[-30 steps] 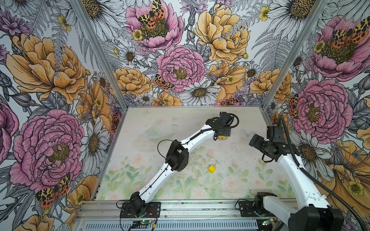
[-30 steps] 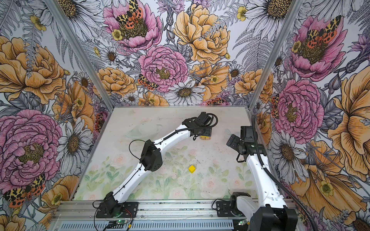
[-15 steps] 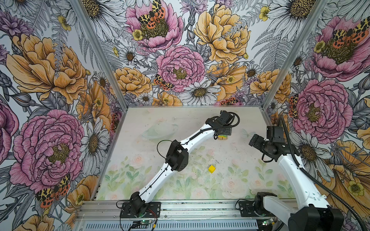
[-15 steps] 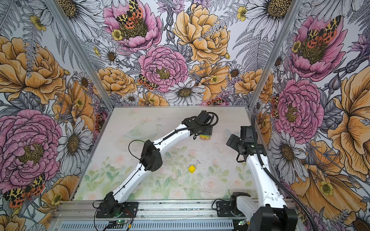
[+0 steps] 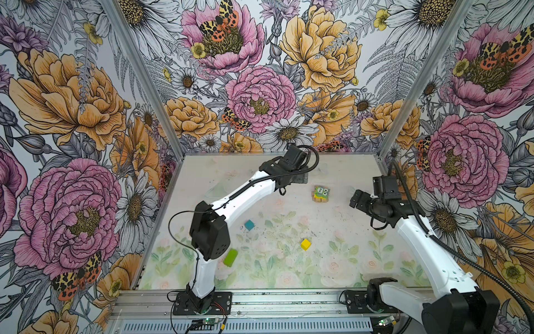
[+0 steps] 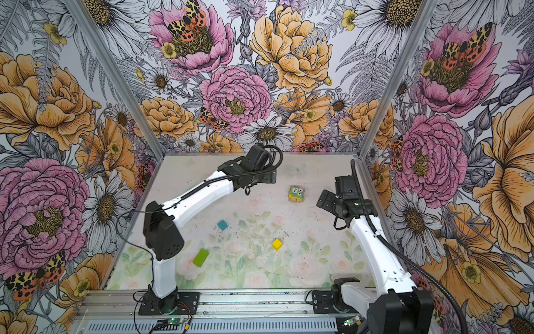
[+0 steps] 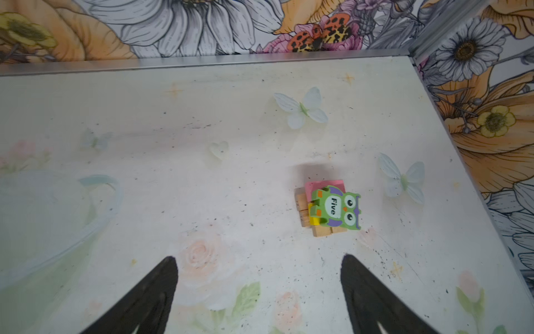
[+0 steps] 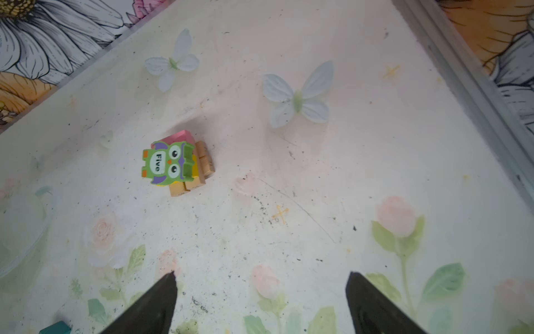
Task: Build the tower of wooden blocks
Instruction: 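Close the right gripper on the owl block while the left arm draws back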
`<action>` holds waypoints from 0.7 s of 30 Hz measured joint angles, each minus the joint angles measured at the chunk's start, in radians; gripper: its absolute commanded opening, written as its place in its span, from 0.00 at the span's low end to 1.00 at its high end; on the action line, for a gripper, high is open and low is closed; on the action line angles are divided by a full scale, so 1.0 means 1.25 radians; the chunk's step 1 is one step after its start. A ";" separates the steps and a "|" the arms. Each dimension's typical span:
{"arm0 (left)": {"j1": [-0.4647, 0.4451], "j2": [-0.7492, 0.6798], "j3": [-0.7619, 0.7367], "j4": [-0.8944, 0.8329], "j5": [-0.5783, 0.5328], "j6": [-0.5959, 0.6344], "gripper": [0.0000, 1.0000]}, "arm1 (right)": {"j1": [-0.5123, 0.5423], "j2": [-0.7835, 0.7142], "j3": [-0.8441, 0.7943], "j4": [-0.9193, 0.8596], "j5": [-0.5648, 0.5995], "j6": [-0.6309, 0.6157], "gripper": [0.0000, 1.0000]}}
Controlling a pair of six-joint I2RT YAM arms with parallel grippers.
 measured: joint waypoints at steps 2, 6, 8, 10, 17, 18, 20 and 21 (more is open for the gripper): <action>0.023 -0.091 -0.129 0.045 -0.013 -0.001 0.90 | 0.058 0.054 0.031 0.003 0.008 0.033 0.94; 0.022 -0.217 -0.334 0.097 -0.033 -0.014 0.90 | 0.120 0.152 0.081 0.004 0.024 0.092 0.94; 0.018 -0.263 -0.423 0.118 -0.036 -0.021 0.93 | 0.130 0.197 0.108 0.002 0.032 0.119 0.94; 0.016 -0.308 -0.507 0.136 -0.036 -0.025 0.97 | 0.132 0.246 0.141 0.002 0.038 0.138 0.94; 0.022 -0.503 -0.696 0.183 -0.038 -0.035 0.99 | 0.132 0.402 0.267 -0.013 0.053 0.158 0.93; 0.022 -0.537 -0.711 0.190 -0.039 -0.035 0.99 | 0.132 0.422 0.287 -0.019 0.053 0.158 0.93; 0.025 -0.594 -0.735 0.204 -0.039 -0.035 0.99 | 0.132 0.457 0.324 -0.027 0.055 0.158 0.93; 0.028 -0.620 -0.746 0.211 -0.039 -0.035 0.99 | 0.132 0.476 0.343 -0.031 0.054 0.158 0.94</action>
